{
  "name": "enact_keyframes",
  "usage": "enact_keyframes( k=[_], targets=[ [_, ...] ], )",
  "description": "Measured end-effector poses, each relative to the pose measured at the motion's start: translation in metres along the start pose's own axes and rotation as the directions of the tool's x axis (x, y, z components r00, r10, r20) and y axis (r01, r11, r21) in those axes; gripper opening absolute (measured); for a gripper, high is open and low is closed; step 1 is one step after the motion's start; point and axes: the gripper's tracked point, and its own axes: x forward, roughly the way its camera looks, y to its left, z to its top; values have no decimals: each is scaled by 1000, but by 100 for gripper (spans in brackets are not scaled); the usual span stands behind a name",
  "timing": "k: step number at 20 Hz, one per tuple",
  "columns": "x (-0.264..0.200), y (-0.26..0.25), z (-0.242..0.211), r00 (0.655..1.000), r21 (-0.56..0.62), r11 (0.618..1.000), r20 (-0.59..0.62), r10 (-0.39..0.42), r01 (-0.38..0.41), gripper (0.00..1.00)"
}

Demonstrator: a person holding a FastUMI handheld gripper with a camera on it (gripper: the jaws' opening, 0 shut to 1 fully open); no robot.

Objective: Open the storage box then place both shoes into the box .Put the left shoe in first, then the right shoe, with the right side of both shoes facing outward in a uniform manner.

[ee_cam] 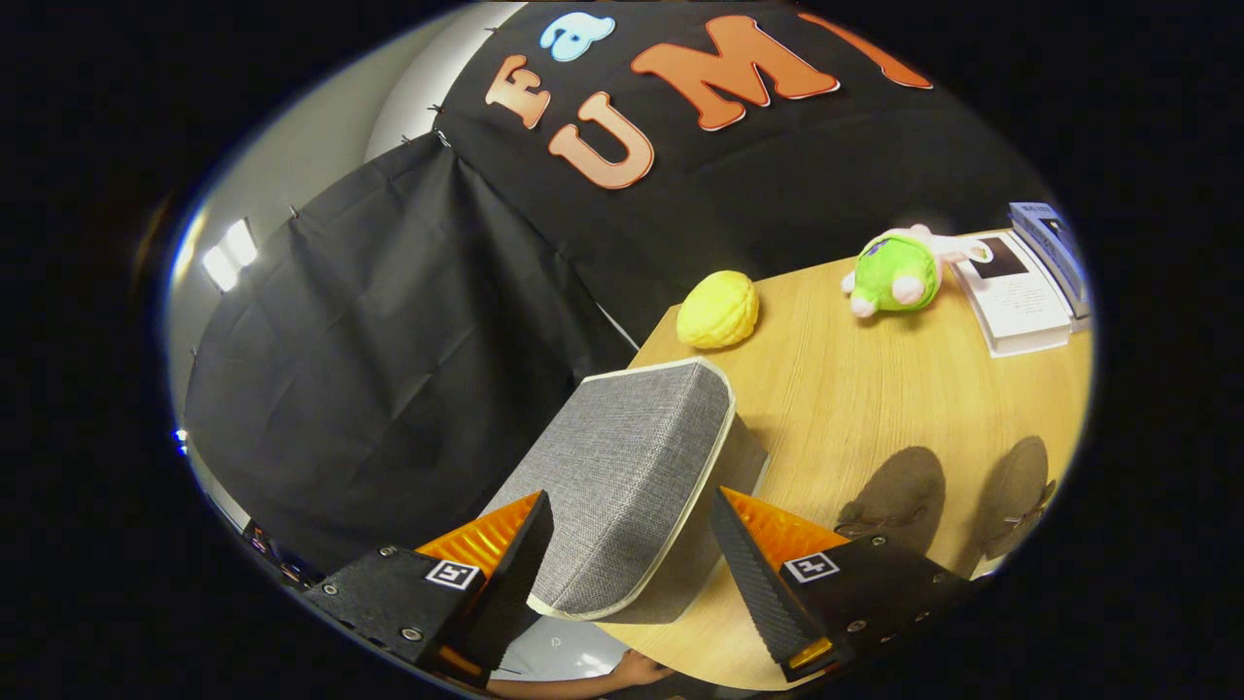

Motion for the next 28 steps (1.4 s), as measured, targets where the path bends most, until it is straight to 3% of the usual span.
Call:
enact_keyframes(
  k=[10, 17, 20, 22, 28],
  targets=[
    [58, -19, -20, 998, 137, 990, -41, 53, -47, 97],
    [70, -15, -27, 985, 328, 931, -12, 173, -160, 94],
    [69, -16, -25, 984, 324, 930, 4, 180, -172, 89],
    [66, -17, -24, 985, 302, 939, 5, 171, -164, 81],
    [54, -20, -15, 991, 300, 944, 17, 136, -135, 77]
  ],
)
